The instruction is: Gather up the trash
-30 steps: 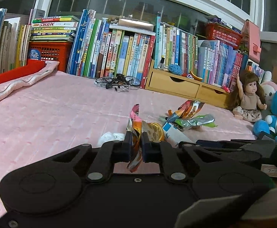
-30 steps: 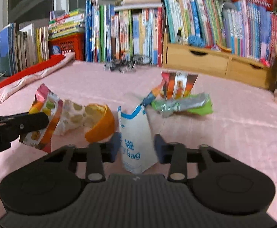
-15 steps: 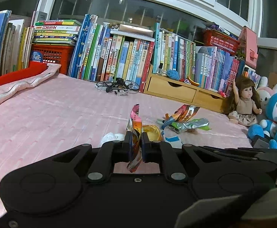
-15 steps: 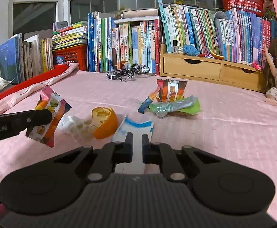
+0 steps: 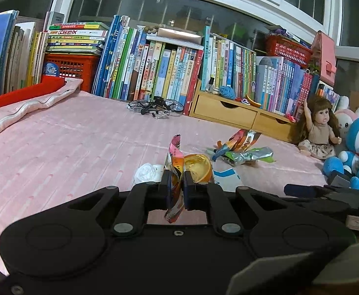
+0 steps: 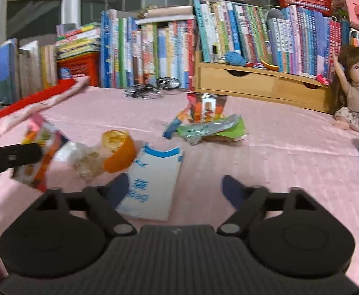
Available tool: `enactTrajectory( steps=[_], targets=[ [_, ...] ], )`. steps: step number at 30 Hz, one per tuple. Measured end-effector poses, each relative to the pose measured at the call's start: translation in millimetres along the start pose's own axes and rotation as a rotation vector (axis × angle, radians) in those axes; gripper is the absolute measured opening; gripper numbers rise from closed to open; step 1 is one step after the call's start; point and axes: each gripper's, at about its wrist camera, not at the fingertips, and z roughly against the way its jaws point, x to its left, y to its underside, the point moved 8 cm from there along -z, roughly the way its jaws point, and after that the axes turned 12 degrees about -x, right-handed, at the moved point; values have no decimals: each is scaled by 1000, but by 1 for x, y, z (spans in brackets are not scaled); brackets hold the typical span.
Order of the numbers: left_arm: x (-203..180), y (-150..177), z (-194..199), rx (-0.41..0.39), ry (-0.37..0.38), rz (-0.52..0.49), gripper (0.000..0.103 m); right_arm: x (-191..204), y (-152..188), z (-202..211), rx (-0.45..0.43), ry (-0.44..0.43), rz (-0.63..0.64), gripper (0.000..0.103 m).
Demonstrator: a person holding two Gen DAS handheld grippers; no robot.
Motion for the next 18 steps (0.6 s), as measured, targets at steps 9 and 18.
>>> enactTrajectory(
  steps=[9,18],
  targets=[
    [2,2,0,2,0,-3,9,5,17,-19,108,-32,-8,65],
    [2,1,0,-7,3,-10,9,5,7,-1,11,-13,-5,11]
  ],
)
